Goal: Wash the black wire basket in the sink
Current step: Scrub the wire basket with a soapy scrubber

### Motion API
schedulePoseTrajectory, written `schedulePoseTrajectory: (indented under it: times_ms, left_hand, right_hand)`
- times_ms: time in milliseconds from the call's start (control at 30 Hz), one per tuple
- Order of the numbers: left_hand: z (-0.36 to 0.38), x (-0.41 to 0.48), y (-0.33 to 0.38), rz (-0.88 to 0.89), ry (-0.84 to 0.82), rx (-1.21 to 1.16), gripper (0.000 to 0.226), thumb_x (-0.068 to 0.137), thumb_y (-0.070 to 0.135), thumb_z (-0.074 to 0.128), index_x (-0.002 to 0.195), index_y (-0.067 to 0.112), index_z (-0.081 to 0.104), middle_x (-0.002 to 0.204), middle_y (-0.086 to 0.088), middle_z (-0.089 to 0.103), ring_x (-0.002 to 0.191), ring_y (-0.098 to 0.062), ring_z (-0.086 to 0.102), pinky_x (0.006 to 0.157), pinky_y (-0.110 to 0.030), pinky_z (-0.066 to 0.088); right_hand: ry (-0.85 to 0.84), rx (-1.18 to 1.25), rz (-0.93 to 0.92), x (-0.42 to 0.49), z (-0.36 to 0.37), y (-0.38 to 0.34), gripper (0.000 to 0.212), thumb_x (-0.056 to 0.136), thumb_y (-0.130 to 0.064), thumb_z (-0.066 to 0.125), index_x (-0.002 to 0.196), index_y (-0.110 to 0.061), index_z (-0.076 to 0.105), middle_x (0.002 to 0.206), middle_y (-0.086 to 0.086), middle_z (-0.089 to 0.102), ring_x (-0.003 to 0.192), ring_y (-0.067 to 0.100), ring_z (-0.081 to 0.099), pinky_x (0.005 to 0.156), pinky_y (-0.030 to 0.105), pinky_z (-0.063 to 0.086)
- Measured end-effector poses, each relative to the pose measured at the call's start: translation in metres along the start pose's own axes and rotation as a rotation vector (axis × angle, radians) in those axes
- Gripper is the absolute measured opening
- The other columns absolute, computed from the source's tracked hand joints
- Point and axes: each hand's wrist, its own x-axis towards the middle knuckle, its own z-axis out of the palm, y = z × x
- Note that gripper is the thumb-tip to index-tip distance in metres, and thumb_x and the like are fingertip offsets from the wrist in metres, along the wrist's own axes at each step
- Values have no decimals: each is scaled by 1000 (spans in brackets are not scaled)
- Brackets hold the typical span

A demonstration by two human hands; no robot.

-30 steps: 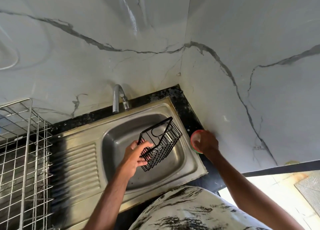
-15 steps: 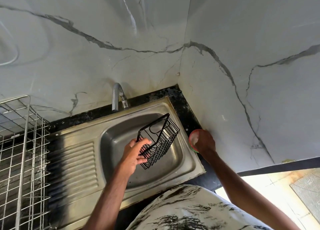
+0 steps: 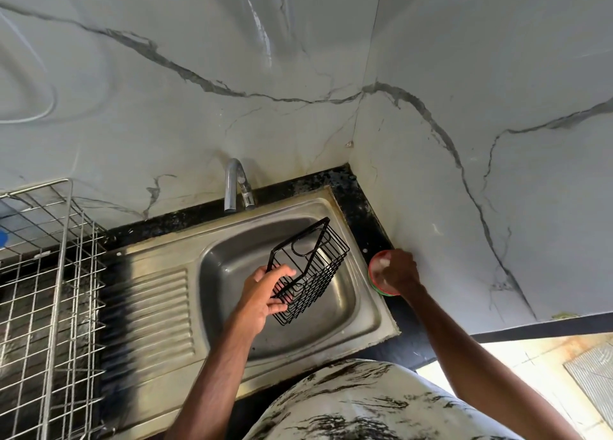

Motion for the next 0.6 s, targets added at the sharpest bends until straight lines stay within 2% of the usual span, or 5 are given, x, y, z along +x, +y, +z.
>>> schedulePoseTrajectory:
  times_ms: [100,233,300,400,600]
  left_hand:
    - [-2,3,-2,-7,12,-17,46,74,27,87,113,17,64,122,-19,65,101,-37,69,86,-46,61]
    - [0,4,-2,-13,19,-21,49,72,28,88,113,17,64,125,-18,62,102,-38,68,89,-48,61]
    - [1,4,-1,-16,15,-21,51,71,28,89,114,17,64,126,-18,62,103,-38,68,89,-48,61]
    - [1,3,-2,-14,5,-19,53,71,28,89,117,16,64,126,-19,62,103,-38,68,87,-48,61]
    - [1,-1,-4,-15,-11,-22,54,69,30,90,115,16,65,125,-20,63,107,-40,68,87,-48,62]
  right_hand:
    - [24,133,37,7,-13,9,36,83,-12,78,118,-5,72,123,16,68,116,34,63,96,30,45]
    - [-7,382,166,6,-26,9,23,84,-11,80,104,-2,78,95,12,76,76,16,69,64,15,51]
    - [-30,447,209,5,-28,7,33,77,-16,86,106,-4,77,96,9,73,80,18,68,67,20,48]
    - [-23,275,139,1,-32,3,52,66,-18,93,113,-7,73,109,9,69,102,26,67,81,24,44]
    - [171,234,-26,-7,-38,4,34,68,-4,86,101,-5,77,106,13,74,99,28,68,84,18,40]
